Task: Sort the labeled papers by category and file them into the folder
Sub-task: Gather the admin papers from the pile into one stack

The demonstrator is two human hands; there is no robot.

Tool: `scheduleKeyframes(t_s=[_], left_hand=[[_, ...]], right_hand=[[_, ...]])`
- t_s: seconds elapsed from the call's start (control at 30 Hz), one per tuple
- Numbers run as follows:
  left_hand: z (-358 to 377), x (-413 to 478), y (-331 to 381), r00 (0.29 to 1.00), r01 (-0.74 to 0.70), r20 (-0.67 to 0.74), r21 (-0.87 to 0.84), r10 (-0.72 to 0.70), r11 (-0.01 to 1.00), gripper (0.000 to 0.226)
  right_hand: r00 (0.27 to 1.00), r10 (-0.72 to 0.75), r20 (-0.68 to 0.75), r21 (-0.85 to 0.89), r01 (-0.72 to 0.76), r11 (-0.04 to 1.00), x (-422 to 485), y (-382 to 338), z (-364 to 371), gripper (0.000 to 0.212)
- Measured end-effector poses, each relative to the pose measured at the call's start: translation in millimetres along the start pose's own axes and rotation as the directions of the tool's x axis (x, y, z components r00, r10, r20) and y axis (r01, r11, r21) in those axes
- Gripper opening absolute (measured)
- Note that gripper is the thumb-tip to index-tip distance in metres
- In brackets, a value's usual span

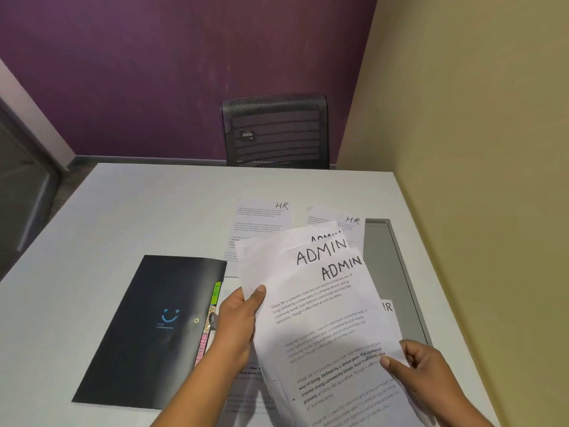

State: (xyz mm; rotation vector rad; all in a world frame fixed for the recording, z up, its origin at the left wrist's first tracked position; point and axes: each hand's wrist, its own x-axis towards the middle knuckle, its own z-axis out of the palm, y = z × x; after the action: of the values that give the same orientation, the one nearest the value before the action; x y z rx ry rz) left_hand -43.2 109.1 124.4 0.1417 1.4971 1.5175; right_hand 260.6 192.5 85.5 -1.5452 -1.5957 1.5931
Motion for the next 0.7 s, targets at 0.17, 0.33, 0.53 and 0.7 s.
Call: scheduleKeyframes(t_s=[0.17, 0.33, 0.53, 0.7], left_hand=[[3, -2, -2, 0.999, 0.049, 0.000, -0.131, -0.049, 0.990, 0.025], [-5, 16, -7, 0.995, 0.101, -0.006, -0.136, -0.103, 0.986, 0.012], [-25, 41, -40, 0.974, 0.224, -0.002, -0.098, -0.225, 0.970, 0.026], [-60, 24, -109, 0.892, 0.452, -0.041, 0.150, -0.451, 0.880, 0.022]], right_hand=[[0.993, 0.041, 0.114, 0.245, -0.068, 0.967, -6, 3, 2, 0.049], [0.986, 0.100, 0.134, 0.379, -0.144, 0.914, -8, 8, 15, 0.033], [0.966, 0.240, 0.093, 0.102, -0.249, 0.963, 5, 52, 32, 0.014], [0.937, 0.342, 0.064, -0.010, -0.343, 0.939, 3, 84, 47, 0.016]])
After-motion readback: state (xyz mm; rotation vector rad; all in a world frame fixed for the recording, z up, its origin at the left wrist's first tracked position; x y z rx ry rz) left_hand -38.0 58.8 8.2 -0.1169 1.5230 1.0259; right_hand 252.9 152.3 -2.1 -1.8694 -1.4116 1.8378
